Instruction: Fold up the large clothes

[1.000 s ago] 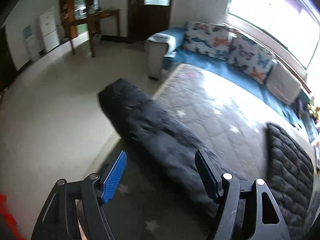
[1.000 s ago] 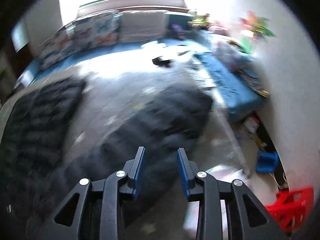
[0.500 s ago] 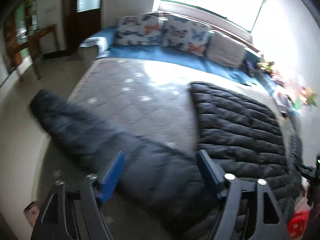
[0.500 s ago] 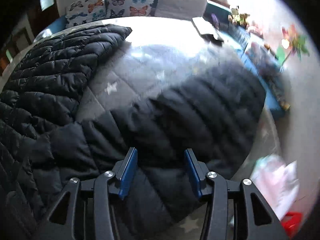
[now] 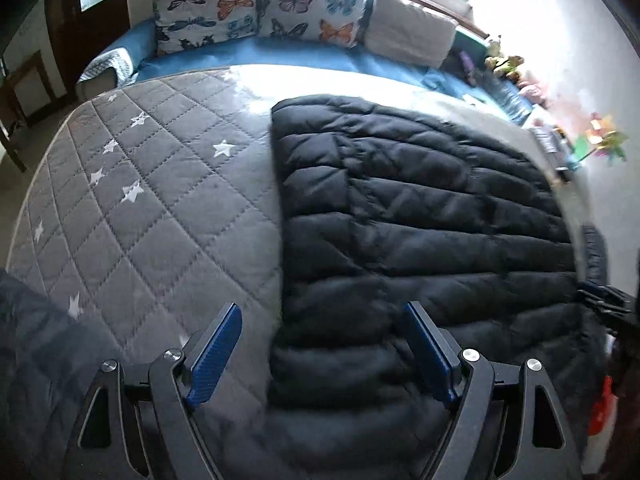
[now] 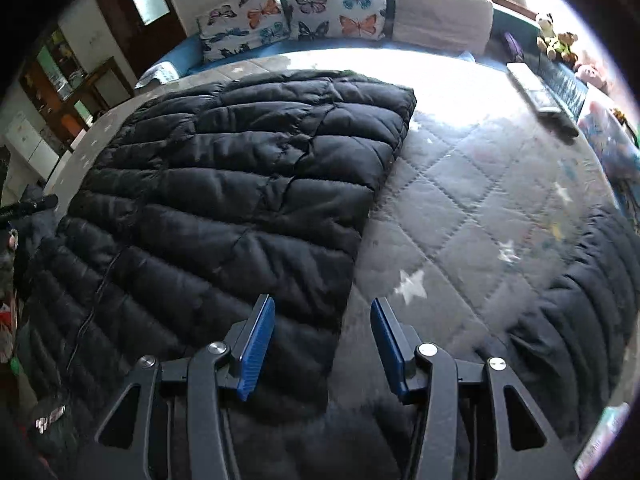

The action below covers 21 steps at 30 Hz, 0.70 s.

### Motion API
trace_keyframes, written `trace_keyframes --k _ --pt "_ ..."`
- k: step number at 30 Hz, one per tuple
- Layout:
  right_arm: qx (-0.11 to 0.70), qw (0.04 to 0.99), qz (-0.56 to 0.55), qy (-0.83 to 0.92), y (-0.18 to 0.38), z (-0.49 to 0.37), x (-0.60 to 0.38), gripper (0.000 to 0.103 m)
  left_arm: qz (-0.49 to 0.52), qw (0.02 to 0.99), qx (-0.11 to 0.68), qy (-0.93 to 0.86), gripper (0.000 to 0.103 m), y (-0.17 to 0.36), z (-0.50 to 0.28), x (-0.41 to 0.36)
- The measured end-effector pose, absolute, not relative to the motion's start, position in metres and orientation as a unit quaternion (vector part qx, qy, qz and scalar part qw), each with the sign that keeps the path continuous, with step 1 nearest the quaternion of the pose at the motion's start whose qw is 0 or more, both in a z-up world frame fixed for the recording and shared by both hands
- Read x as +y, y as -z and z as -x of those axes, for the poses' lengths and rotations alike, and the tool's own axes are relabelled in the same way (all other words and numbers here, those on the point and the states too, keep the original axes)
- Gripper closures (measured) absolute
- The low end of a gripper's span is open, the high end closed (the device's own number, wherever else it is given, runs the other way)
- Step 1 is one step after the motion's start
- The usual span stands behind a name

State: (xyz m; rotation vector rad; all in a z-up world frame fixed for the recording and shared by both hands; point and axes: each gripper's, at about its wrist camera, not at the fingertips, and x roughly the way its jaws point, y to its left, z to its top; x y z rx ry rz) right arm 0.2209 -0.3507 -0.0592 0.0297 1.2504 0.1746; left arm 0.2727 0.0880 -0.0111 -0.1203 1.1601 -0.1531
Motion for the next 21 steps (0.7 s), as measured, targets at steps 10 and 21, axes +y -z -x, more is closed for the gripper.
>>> trace_keyframes --k 10,21 --pt "0.579 0.804 -0.089 -0.102 0.07 -0.248 -0.357 0.048 0.119 0.807 0.573 0.08 0.015 0.053 -0.321 0.113" --pt "0.554 0.828 -0.018 -0.084 0.05 -0.261 -0.331 0.086 0.086 0.845 0.515 0.114 0.08 0.019 -0.331 0.091"
